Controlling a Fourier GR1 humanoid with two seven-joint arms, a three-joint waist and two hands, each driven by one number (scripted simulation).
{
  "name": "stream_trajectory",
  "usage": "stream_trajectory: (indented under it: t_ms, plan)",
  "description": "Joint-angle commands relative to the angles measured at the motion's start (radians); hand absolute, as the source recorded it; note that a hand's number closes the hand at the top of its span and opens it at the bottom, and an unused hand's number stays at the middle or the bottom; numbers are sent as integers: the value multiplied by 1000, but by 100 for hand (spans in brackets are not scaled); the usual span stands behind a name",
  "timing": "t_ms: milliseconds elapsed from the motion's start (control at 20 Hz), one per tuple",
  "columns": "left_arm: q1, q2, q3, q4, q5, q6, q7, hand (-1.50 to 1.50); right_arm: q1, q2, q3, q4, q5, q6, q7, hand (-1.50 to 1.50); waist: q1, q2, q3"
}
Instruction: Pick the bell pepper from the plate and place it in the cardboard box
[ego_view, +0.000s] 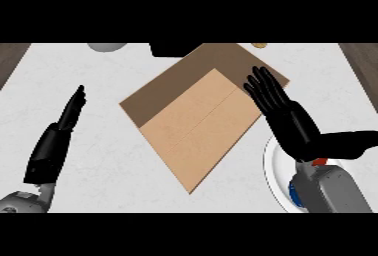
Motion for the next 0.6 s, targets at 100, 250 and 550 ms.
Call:
stream_trajectory:
  t_ms: [100,250,550]
  plan:
    - [79,22,33,48,2,18,27,0,209,-133,-185,-44,223,-192,-233,-150,-107,-24,20]
    - [126,39,57,99,1,37,54,0,285,-187,-386,-37,269,-346,-332,-150,-243,-40,24]
    - [180,22,67,117,40,29,55,0,468,-71,-635,3,304,-600,-604,-150,-234,-27,28]
